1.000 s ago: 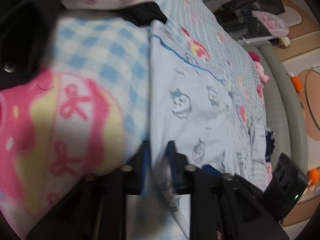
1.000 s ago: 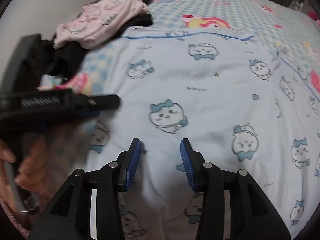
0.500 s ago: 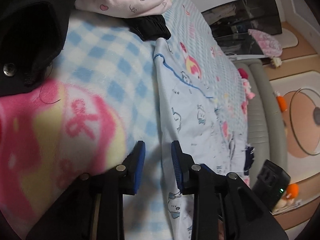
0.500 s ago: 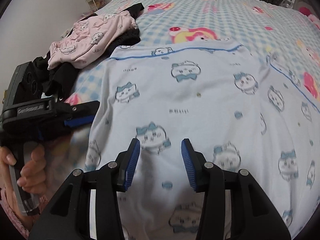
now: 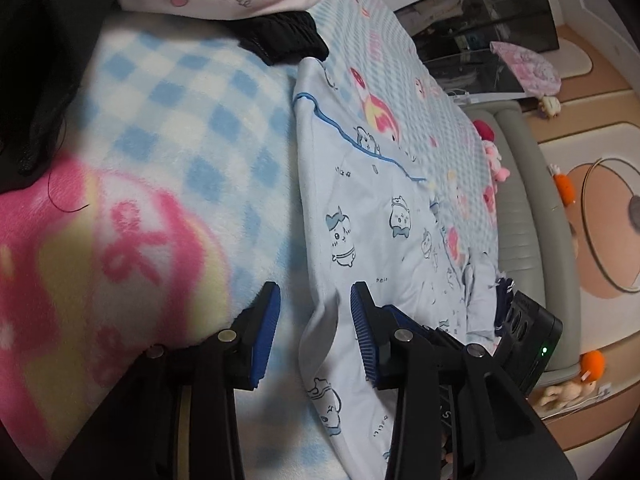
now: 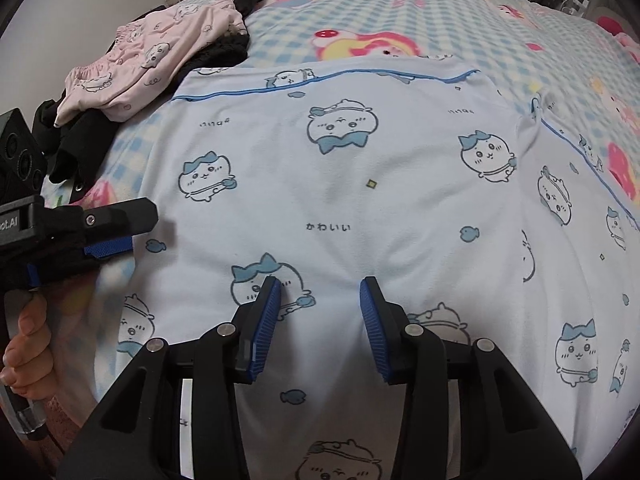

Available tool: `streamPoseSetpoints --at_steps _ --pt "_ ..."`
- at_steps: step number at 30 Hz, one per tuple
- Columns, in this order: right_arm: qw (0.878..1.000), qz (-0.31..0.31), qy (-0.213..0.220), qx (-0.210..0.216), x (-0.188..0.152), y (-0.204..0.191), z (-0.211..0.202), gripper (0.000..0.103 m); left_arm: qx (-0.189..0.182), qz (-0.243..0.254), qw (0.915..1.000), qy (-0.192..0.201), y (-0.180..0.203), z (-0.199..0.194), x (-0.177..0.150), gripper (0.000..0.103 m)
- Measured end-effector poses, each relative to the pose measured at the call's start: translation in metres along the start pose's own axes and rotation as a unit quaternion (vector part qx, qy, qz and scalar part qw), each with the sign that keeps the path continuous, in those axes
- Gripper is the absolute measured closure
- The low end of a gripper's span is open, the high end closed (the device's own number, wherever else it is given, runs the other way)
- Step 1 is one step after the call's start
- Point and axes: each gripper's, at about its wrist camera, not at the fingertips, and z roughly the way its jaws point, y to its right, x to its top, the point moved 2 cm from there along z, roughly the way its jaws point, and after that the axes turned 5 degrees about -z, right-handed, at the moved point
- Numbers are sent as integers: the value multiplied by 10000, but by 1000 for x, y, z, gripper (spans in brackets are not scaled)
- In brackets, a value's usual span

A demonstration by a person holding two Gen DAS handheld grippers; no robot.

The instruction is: Fold clothes

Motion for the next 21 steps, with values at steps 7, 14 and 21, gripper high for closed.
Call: streamPoseSetpoints --at_steps 7,14,21 --pt "10000 62 56 40 -1 3 -5 64 160 274 9995 -44 10 8 -1 89" --pt "9998 114 135 56 -2 -7 -9 59 775 626 9948 234 17 -2 -6 101" --pt "9995 146 213 -166 -6 -5 -21 59 2054 1024 9700 799 14 -36 -12 100"
